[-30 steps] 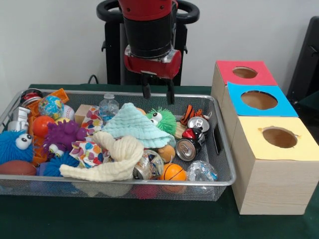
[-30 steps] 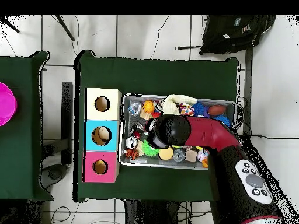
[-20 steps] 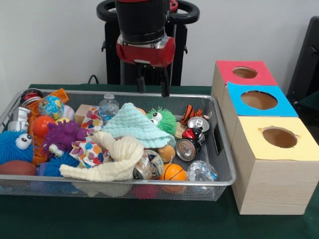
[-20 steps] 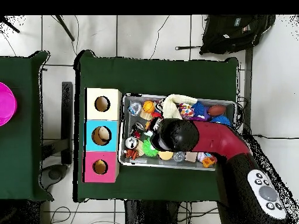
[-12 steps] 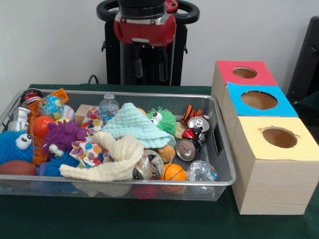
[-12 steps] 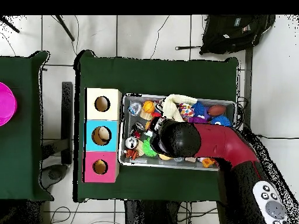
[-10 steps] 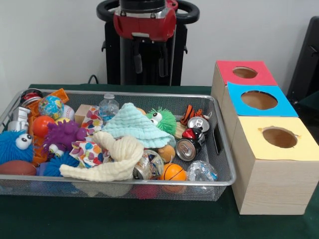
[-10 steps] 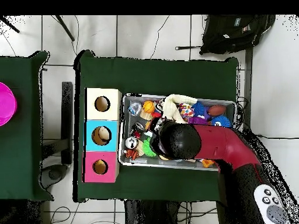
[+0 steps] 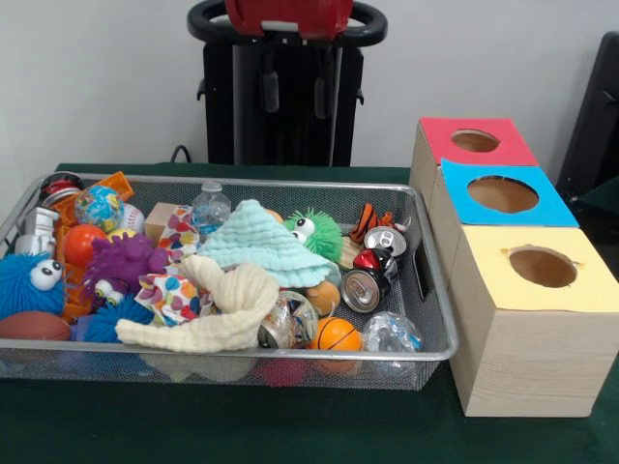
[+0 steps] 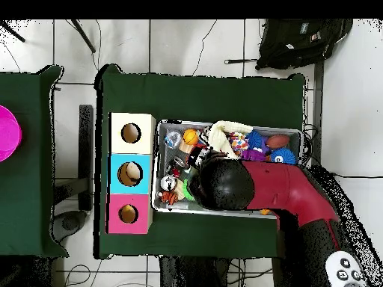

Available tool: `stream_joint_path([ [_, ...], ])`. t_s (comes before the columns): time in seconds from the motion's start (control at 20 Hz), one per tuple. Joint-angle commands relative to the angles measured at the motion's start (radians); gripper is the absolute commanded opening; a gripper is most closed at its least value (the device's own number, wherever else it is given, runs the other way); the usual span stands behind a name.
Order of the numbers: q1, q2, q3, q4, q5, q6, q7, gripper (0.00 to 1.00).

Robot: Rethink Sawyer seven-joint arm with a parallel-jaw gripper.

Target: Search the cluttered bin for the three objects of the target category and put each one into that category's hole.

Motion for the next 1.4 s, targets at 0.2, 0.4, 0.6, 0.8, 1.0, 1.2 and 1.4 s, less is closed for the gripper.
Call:
stream_joint_path([
  [0.2, 0.054, -0.026, -0.036, 0.073, 0.029, -0.153, 0.142, 1.0],
  [0.4, 0.106, -0.003, -0.091, 0.084, 0.037, -0.21, 0.213, 1.0],
  [0.6, 0.144, 0.025, -0.135, 0.068, 0.053, -0.236, 0.229, 1.0],
  [0.8, 0.193, 0.055, -0.188, 0.059, 0.063, -0.291, 0.243, 1.0],
  [1.0, 0.225, 0.068, -0.219, 0.05, 0.093, -0.304, 0.241, 1.0],
  [1.2, 0.247, 0.076, -0.242, 0.054, 0.121, -0.332, 0.236, 1.0],
  [1.4, 0.24, 0.085, -0.244, 0.064, 0.136, -0.351, 0.207, 1.0],
])
